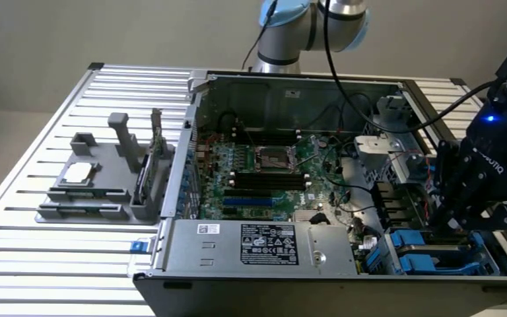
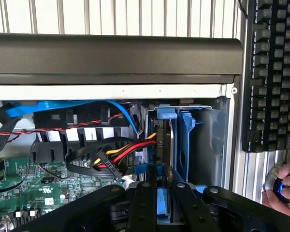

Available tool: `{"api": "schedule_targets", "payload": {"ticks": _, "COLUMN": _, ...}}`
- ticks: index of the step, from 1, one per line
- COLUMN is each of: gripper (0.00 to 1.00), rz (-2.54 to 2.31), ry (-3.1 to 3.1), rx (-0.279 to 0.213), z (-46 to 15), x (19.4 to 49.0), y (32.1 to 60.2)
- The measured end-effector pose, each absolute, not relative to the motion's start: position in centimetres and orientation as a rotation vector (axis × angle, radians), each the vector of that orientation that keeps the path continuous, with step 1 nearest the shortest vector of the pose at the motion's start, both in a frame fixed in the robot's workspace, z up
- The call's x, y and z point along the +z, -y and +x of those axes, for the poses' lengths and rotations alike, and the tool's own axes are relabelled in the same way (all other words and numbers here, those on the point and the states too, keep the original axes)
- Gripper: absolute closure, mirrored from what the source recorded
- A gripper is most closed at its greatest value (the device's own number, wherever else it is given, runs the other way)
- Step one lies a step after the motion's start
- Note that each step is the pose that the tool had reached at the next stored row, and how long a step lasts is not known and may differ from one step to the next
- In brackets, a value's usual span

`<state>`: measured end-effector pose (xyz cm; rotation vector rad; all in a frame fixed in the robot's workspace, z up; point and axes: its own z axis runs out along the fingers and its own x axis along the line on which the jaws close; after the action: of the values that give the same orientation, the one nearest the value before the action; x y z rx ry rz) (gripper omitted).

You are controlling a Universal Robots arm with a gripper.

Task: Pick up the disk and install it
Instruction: 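Insert the second disk wire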

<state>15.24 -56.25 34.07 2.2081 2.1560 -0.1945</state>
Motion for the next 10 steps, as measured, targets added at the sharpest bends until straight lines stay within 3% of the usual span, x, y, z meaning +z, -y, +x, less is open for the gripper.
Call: {"api": "schedule_targets", "payload": {"ticks": 10, "gripper": 0.82, "rz": 2.202, "ry": -2.148, "rx": -0.178, "z": 15.18, "x": 33.99, "y": 56.26}}
